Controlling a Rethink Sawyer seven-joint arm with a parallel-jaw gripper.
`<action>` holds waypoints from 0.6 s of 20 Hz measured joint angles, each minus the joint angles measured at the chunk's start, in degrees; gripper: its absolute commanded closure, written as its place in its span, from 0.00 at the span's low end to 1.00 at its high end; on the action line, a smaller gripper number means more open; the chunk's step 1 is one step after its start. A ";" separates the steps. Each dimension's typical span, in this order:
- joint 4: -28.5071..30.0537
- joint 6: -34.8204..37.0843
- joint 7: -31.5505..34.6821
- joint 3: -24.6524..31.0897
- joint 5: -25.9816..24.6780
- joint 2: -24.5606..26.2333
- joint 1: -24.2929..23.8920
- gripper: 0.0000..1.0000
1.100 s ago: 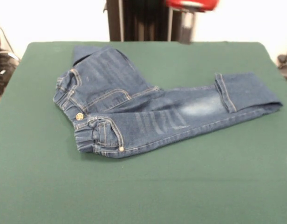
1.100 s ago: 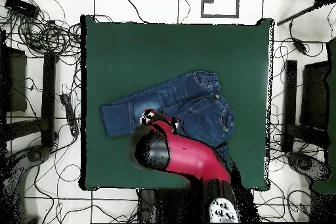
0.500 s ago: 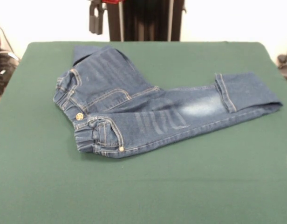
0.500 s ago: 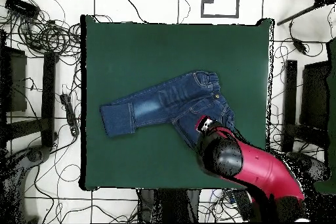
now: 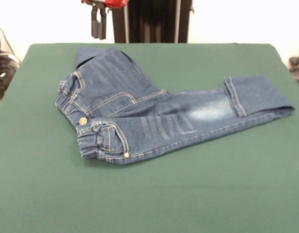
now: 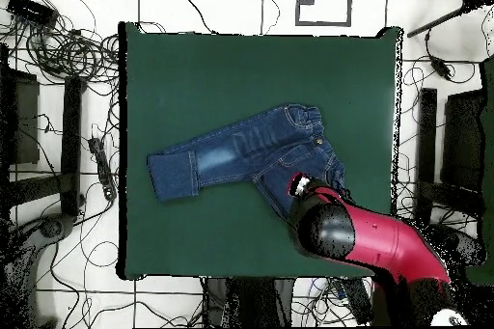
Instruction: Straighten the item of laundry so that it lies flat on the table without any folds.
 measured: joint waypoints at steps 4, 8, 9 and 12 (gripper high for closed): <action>0.04 0.00 0.00 1.68 -1.98 1.34 -1.08 1.00; 0.17 -0.01 0.00 3.62 -4.04 2.68 -3.76 0.00; 0.19 -0.01 0.00 4.07 -4.81 3.07 -4.93 0.00; 0.23 -0.01 0.00 4.76 -6.35 3.83 -7.26 0.00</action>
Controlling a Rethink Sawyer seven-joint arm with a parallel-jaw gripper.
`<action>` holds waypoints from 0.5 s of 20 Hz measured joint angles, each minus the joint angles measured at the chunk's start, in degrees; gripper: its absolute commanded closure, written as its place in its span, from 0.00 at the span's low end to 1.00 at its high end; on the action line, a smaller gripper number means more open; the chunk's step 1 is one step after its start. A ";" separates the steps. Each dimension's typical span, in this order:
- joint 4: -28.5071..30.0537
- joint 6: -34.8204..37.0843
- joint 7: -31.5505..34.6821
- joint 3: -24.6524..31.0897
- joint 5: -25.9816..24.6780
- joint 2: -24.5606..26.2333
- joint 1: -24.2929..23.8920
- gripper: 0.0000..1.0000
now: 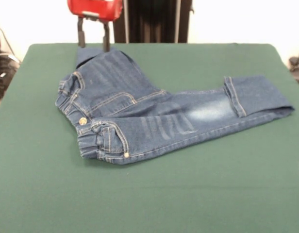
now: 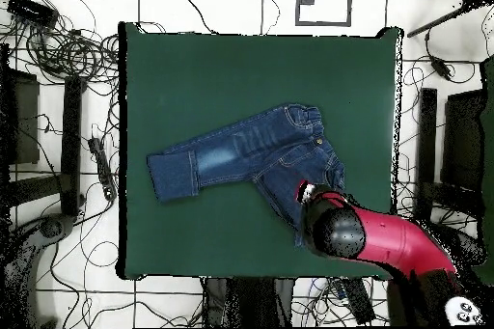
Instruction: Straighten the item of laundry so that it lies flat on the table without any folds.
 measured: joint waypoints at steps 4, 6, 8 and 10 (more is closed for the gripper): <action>0.11 -0.20 0.00 0.72 -3.09 0.86 -3.97 0.00; 0.26 -1.11 0.00 0.72 -6.18 1.79 -6.71 0.00; 0.36 -2.09 0.00 0.75 -8.98 2.75 -8.47 0.00; 0.44 -2.97 0.00 0.76 -11.55 3.68 -9.93 0.00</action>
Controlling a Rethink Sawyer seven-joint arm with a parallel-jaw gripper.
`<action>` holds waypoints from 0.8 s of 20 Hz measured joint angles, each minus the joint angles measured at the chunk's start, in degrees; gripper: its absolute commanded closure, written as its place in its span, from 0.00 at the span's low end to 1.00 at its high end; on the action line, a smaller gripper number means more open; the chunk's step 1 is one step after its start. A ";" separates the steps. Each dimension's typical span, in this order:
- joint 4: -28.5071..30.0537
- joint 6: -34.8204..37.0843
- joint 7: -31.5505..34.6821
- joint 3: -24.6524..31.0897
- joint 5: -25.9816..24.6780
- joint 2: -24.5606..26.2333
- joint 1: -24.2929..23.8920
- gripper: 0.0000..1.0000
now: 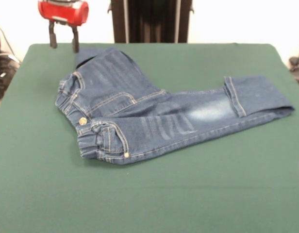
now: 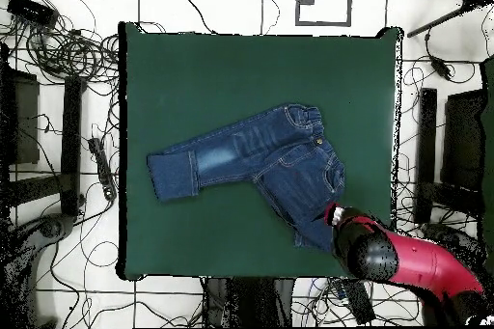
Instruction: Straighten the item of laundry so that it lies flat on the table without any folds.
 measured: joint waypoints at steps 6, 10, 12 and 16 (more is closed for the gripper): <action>0.87 -2.08 0.00 0.02 -5.60 2.76 -1.65 0.00; 1.47 -3.36 0.00 0.02 -8.16 4.57 -1.03 0.00; 1.71 -4.66 0.00 -0.06 -9.89 6.20 0.11 0.00; 1.79 -6.96 0.00 -0.53 -11.59 8.42 1.81 0.00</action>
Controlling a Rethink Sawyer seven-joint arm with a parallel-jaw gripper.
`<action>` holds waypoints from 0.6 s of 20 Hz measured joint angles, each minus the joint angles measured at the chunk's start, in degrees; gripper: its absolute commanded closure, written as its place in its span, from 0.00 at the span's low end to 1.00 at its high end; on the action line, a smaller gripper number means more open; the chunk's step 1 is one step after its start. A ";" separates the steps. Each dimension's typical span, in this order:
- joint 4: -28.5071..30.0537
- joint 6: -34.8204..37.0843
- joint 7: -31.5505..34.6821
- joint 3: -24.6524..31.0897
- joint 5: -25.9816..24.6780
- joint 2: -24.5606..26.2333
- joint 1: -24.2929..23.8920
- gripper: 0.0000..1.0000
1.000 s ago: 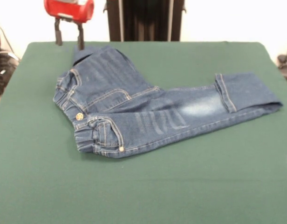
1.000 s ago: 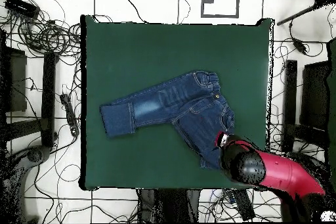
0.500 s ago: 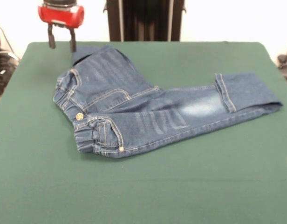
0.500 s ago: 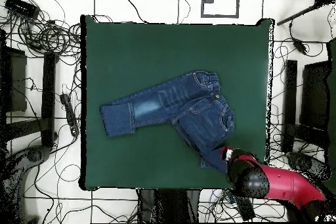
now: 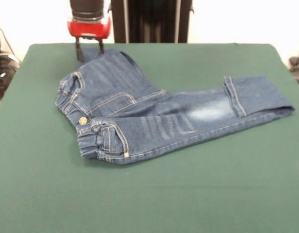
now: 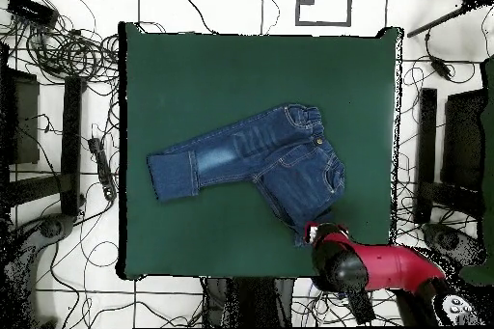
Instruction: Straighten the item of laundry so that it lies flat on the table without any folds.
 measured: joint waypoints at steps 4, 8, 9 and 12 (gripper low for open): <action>-0.02 -4.04 0.00 -1.93 -1.04 3.20 2.53 0.00; -0.19 -8.37 0.00 -4.29 -1.46 6.27 4.55 0.00; -0.16 -9.50 0.00 -5.00 -1.46 6.41 4.98 0.00; -0.11 -12.34 0.00 -6.74 -1.47 6.82 6.09 0.00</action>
